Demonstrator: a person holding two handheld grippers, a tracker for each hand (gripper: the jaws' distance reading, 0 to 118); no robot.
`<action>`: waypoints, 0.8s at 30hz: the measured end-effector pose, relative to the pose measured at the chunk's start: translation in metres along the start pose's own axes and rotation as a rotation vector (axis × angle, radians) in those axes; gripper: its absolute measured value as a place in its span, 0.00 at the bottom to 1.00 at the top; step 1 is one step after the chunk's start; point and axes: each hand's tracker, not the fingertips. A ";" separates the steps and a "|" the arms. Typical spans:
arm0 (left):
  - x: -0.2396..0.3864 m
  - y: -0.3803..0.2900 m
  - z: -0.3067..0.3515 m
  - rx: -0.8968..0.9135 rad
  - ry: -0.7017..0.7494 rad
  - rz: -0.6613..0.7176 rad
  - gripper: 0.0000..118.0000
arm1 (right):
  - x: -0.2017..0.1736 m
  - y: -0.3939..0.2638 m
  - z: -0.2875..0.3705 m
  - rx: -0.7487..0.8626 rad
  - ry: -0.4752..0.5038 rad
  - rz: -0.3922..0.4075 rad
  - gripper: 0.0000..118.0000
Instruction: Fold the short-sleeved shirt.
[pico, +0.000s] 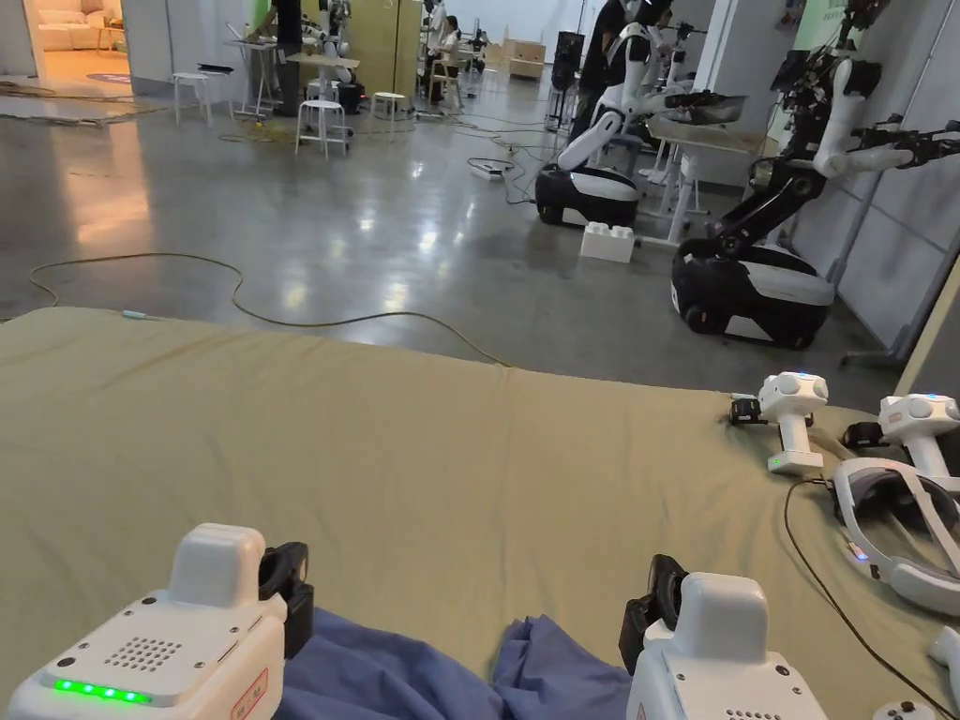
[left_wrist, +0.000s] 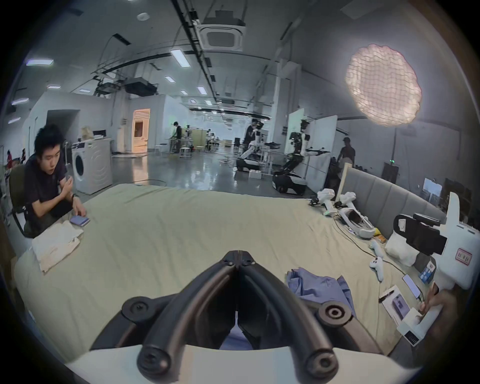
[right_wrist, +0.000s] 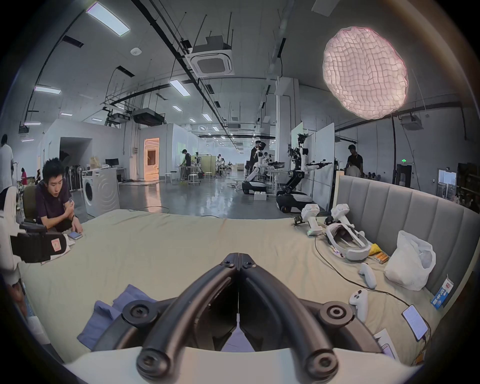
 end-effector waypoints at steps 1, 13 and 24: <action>-0.007 -0.001 0.001 -0.002 -0.015 0.020 0.00 | -0.002 0.001 -0.001 0.001 0.003 -0.005 0.00; -0.083 -0.027 -0.072 -0.301 0.032 0.094 0.00 | -0.003 -0.013 -0.014 -0.081 0.021 0.020 0.00; -0.105 -0.024 -0.241 -0.648 -0.072 0.147 0.49 | 0.022 -0.034 -0.038 -0.175 -0.032 0.032 0.00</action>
